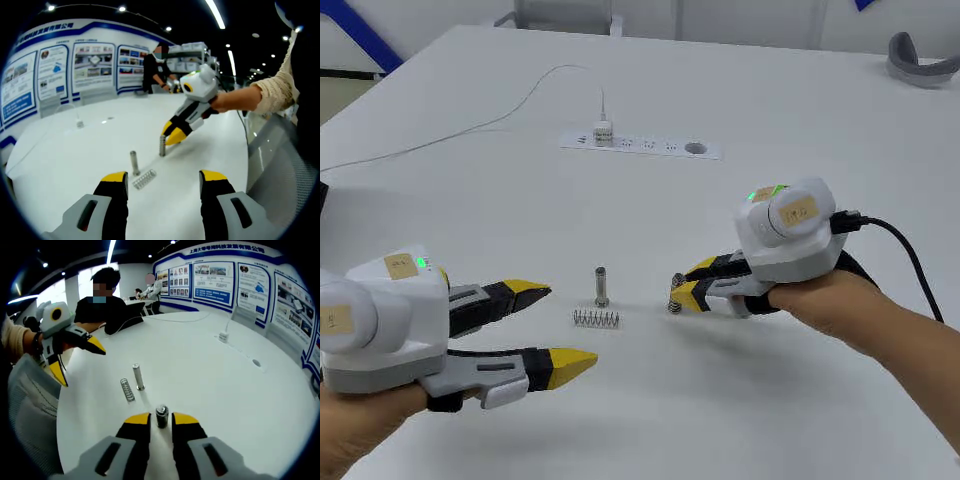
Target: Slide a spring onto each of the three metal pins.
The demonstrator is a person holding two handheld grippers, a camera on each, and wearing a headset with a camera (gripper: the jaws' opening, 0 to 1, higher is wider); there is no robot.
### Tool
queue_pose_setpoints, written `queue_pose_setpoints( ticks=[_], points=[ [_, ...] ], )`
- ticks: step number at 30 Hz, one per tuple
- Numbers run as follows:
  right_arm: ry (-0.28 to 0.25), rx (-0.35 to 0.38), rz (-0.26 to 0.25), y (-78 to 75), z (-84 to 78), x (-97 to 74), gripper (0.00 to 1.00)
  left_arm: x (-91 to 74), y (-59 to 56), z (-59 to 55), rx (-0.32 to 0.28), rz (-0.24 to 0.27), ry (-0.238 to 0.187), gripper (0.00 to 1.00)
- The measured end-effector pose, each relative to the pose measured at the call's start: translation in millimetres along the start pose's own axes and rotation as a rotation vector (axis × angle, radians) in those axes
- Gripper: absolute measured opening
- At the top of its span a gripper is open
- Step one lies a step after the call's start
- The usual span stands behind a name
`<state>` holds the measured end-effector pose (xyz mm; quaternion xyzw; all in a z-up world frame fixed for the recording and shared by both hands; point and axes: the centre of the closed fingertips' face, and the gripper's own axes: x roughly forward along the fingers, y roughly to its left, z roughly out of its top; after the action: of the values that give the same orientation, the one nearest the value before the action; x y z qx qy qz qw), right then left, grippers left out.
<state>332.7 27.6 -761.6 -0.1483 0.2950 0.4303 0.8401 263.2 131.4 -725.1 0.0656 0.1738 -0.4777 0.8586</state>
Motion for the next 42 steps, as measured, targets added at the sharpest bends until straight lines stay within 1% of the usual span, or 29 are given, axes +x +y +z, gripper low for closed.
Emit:
queue_pose_setpoints(
  ticks=[5, 12, 20, 26, 32, 38, 42],
  points=[
    [-0.004, -0.021, -0.009, 2.9, 0.3, -6.0, 0.18, -0.7, 0.6, -0.2, 0.001, 0.002, 0.002, 0.58],
    [-0.006, -0.031, -0.006, 10.5, -3.4, -13.1, 0.19, -0.2, 0.7, 0.8, 0.002, 0.001, 0.0, 0.58],
    [-0.01, -0.025, 0.01, 20.2, -6.6, -14.3, 0.19, -1.0, 0.7, 0.8, 0.003, 0.003, 0.001, 0.58],
    [-0.01, -0.036, 0.038, 32.0, -3.4, -8.1, 0.19, -2.2, 1.1, 0.9, 0.004, 0.005, 0.002, 0.58],
    [-0.009, -0.057, 0.072, 43.8, 1.5, 3.8, 0.19, -3.4, 1.2, 0.5, 0.004, 0.007, 0.004, 0.58],
    [0.002, -0.074, 0.093, 49.3, 3.0, 15.1, 0.19, -4.0, 1.6, -0.1, 0.002, 0.01, 0.005, 0.58],
    [0.002, -0.079, 0.103, 52.0, 7.4, 23.1, 0.19, -3.8, 1.6, -1.2, 0.002, 0.01, 0.008, 0.58]
  ],
)
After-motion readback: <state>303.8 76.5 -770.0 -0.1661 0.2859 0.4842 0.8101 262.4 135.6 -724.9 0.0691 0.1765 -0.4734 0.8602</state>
